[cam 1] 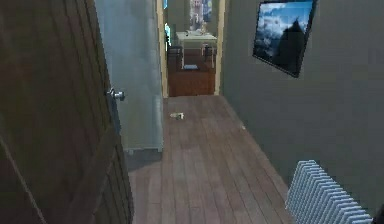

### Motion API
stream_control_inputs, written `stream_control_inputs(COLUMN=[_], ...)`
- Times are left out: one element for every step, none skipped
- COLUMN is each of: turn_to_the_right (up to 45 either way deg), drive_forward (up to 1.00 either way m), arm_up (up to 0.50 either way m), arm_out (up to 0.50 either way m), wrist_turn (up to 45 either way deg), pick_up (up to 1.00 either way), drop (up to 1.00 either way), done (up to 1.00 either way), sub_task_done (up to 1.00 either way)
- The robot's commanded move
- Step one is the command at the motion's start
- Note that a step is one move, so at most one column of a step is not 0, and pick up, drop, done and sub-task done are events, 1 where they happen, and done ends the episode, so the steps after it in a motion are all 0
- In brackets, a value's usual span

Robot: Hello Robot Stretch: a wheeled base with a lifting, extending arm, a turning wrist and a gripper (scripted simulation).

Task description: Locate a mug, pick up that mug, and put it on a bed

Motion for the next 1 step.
stream_control_inputs(turn_to_the_right=[0.0], drive_forward=[1.00], arm_up=[0.00], arm_out=[0.00], wrist_turn=[0.0], pick_up=[0.00], drop=[0.00], done=[0.00], sub_task_done=[0.00])
